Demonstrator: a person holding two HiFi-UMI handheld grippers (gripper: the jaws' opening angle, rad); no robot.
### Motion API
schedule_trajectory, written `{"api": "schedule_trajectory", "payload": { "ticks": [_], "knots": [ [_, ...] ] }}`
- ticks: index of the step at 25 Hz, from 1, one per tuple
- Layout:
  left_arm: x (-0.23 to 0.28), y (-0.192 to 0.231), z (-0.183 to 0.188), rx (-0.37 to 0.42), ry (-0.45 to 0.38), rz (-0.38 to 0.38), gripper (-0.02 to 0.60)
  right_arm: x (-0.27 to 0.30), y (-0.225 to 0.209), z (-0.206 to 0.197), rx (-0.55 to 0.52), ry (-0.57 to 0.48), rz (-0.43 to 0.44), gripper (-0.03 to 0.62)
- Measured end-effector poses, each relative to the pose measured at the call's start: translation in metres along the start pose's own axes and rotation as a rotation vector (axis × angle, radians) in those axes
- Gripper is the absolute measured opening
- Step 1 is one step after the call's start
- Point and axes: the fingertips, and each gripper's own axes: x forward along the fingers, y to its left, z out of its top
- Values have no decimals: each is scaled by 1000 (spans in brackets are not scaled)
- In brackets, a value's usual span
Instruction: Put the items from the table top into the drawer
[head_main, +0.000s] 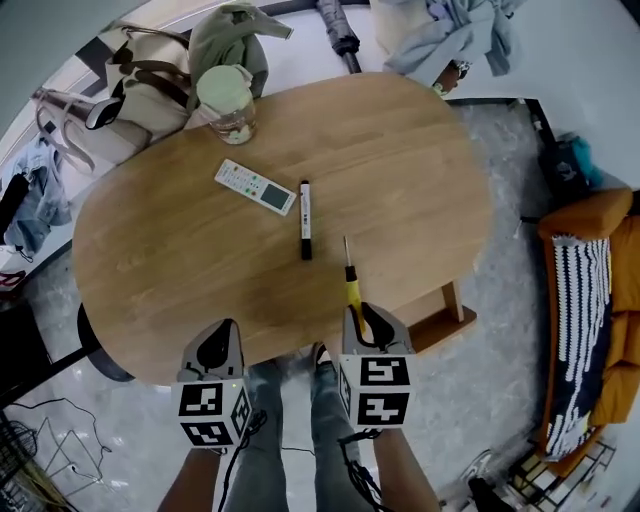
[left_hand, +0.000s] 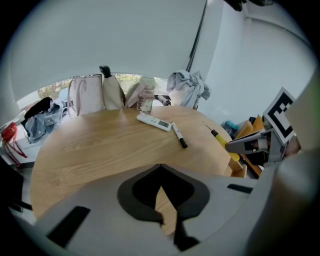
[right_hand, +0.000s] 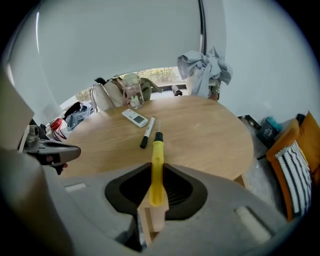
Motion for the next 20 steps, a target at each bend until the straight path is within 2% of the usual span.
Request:
{"api": "schedule_trajectory", "payload": {
  "ticks": [9, 20],
  "knots": [
    [21, -55, 8, 122, 45, -75, -8, -24, -59, -30, 165, -6, -86, 77],
    [39, -114, -3, 223, 98, -131, -8, -46, -119, -73, 329, -5, -160, 77]
  ]
}}
